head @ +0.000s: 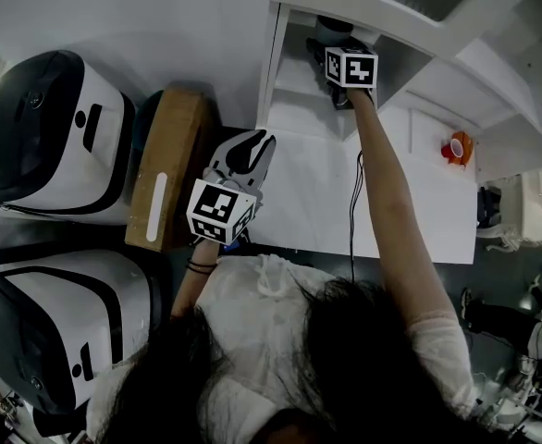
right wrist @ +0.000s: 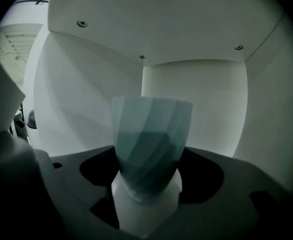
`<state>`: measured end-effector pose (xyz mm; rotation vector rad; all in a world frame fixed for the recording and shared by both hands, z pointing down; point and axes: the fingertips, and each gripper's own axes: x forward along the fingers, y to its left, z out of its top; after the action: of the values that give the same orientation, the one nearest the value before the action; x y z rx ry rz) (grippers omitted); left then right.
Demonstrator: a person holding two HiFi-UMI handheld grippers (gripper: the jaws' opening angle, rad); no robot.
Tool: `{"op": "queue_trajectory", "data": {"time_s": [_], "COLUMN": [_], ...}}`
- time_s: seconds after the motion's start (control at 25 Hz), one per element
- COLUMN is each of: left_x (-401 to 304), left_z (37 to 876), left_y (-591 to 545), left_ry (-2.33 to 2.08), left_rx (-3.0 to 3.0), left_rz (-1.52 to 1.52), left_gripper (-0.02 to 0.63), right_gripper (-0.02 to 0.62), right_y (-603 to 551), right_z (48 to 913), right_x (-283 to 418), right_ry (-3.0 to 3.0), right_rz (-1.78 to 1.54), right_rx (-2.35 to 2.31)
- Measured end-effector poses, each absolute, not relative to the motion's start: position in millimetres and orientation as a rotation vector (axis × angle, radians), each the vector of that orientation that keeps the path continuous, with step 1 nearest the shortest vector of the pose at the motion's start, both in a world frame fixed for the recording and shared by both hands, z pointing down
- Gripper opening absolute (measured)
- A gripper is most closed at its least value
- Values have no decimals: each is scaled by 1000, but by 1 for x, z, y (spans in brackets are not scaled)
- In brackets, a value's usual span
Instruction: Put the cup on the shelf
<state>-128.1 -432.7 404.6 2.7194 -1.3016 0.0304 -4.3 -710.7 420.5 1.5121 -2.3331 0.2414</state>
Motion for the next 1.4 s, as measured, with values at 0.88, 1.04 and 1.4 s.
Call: {"op": "queue_trajectory", "data": {"time_s": [0.88, 1.04, 1.4], "left_x": [-140, -149, -158], "left_z": [408, 408, 408], "left_y": [-432, -430, -427], "left_ry": [-1336, -1364, -1392], "left_rx": [2677, 2660, 2636], "left_rz": [1, -3, -16], "left_gripper": [55, 55, 55], "right_gripper": [357, 359, 359], "right_y": [-706, -704, -687], "right_z": [430, 436, 446], "right_x": [-3, -1, 9], "right_ry": [-2310, -2270, -2232], "right_rz": [241, 299, 466], "right_rx": [1436, 1416, 1428]}}
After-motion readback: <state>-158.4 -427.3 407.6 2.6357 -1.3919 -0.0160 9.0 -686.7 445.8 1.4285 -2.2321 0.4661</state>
